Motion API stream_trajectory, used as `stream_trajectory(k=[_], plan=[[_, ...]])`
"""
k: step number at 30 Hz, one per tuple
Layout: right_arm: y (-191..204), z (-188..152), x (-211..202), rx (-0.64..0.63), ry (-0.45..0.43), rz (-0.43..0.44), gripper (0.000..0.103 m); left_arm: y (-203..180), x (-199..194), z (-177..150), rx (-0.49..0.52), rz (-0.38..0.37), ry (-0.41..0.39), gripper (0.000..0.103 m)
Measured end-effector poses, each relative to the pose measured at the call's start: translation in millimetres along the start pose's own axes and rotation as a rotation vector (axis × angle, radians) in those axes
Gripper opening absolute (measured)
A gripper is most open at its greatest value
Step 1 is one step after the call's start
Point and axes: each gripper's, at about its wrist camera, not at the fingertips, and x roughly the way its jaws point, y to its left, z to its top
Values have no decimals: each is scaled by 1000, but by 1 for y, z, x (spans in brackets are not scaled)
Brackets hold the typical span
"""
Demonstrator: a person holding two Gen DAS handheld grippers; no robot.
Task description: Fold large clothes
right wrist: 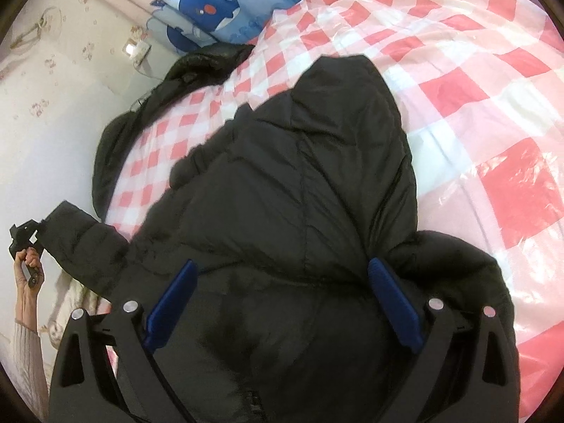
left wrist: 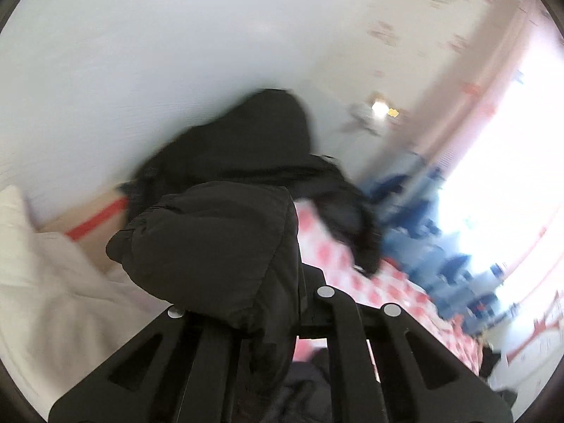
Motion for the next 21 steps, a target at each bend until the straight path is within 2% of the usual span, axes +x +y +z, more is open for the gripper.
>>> stream_trajectory(k=[4,10,15,21], plan=[[-2,7,-14,28,-36,29,93,-74,-5,-27,84,-107,29,5],[-8,13,-28,70,-67,58,93,-175,1,-93,219,-237,122,5],[-13,17,-38,102,-86,78,94,-230,12,-162,316,-314,220,5],[-17,21,-42,124,-91,91,93,-262,41,-247,427,-351,333,5]])
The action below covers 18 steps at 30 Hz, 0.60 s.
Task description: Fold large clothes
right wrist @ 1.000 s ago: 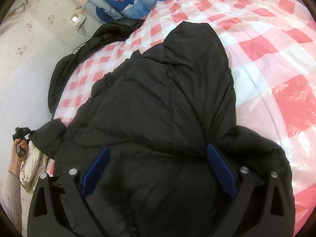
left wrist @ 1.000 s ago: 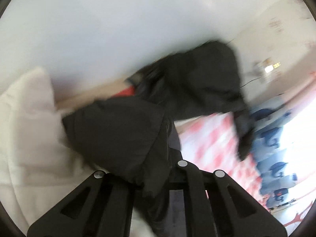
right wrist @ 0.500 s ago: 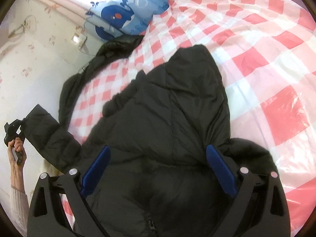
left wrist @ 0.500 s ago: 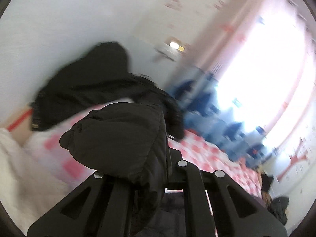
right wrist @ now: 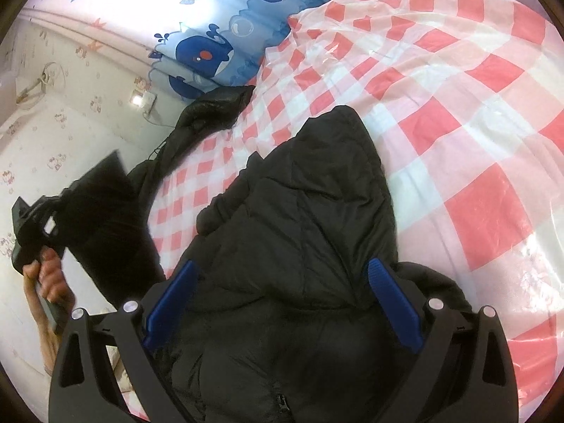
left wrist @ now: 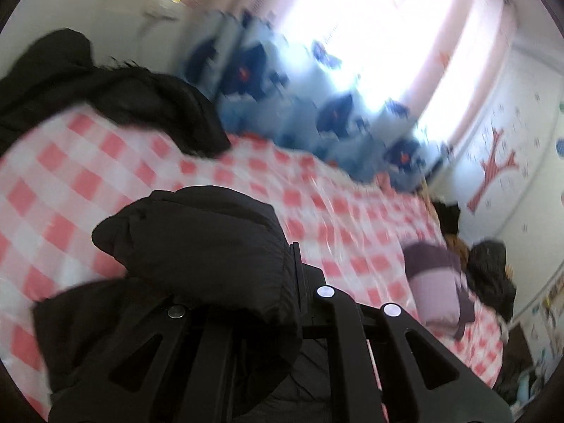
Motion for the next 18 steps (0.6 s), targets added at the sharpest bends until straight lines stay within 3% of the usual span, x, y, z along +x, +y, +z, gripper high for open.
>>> stream_trajectory(k=[8,13,16,18], plan=[[-6,2,2,30,5,15,94,-33,90,-79,104,13,158,5],[-14,4,1,67,8,31,94,-45,142,-135,178,49,320,9],[-19,6,-1,87,3,38,94,-46,159,-161,187,47,390,29],[-20,7,-1,97,1,42,94,-51,167,-173,209,40,417,51]])
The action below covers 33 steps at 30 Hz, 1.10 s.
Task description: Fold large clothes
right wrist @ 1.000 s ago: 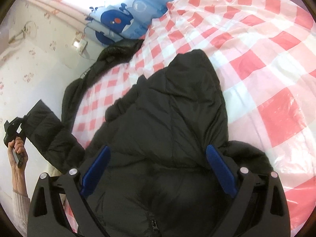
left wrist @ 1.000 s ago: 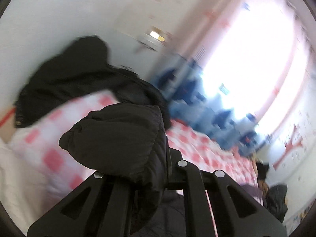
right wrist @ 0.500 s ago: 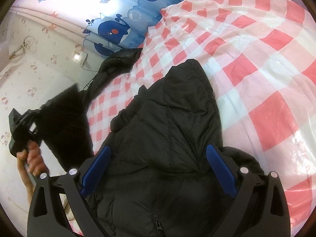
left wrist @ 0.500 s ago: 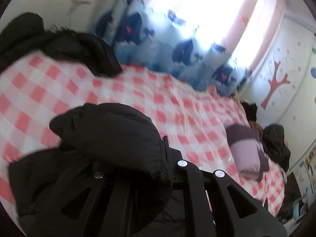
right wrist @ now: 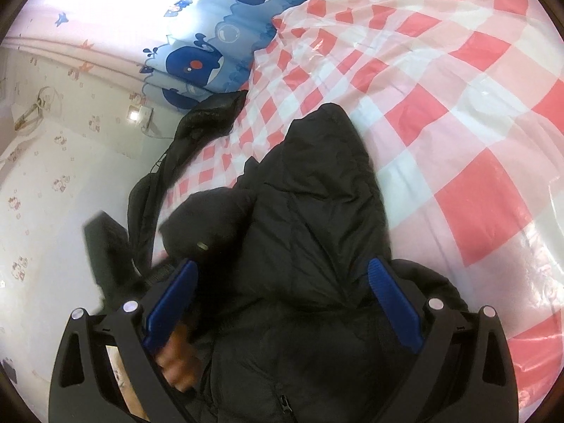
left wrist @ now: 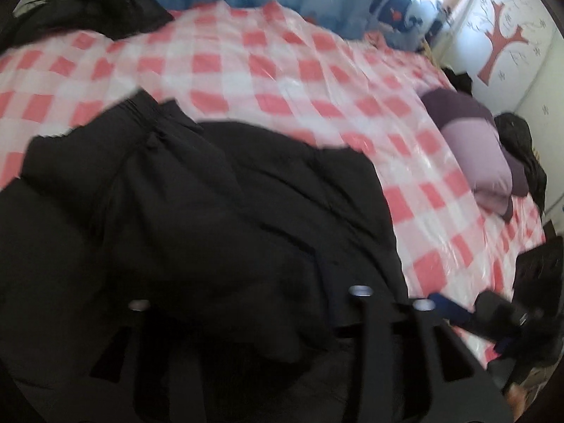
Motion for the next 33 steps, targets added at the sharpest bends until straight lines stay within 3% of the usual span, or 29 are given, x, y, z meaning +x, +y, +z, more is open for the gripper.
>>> stream_trajectory(k=[3,6,11,15,21,24,27,31,33], plan=[[-3,1,-1,18,-2,6,94,-19,6,-6,85,20,12,71],[-6,3,-2,37,-4,12,94,-35,4,-7,155,25,9,79],[-13,6,-6,70,-16,27,94,-39,-6,-1,138,-80,-2,86],[-21,8,-11,108,-34,42,94,-51,-6,-4,210,-93,20,87],[-23,10,-15,110,-40,34,94,-49,-5,-6,188,-136,55,87],[-2,12,-14,-5,-51,-32,94,-35,-29,-5,152,-146,12,87],[37,14,-7,-195,-70,-104,94,-3,-71,-8,97,-107,-65,87],[109,3,20,-523,-41,-159,94,75,-133,-17,-33,24,-165,88],[125,0,41,-620,2,-166,94,113,-152,-26,-94,98,-182,88]])
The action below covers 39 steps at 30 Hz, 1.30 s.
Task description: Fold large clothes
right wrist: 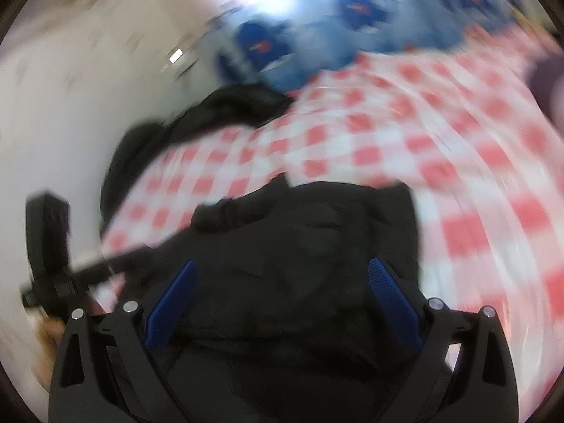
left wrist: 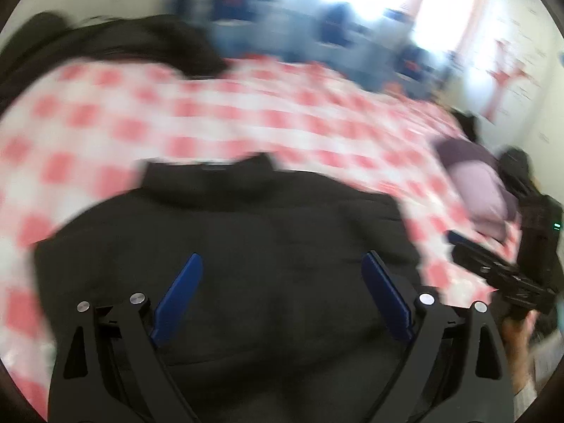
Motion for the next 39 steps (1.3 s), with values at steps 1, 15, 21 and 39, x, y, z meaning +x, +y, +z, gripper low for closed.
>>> stream_trajectory(k=[1,15,21,39], plan=[[4,2,9,-30,19,-10,94,28,-5,-5,-47,22,6,88],[-51,-21,94,2,341,-203,96,94,45,-49,-184,58,177,88],[-24,16,50,-98,100,-173,96,105,-11,-44,-192,62,46,90],[-96,-60,-32,114,371,-93,96,156,-81,-120,-337,35,178,91]])
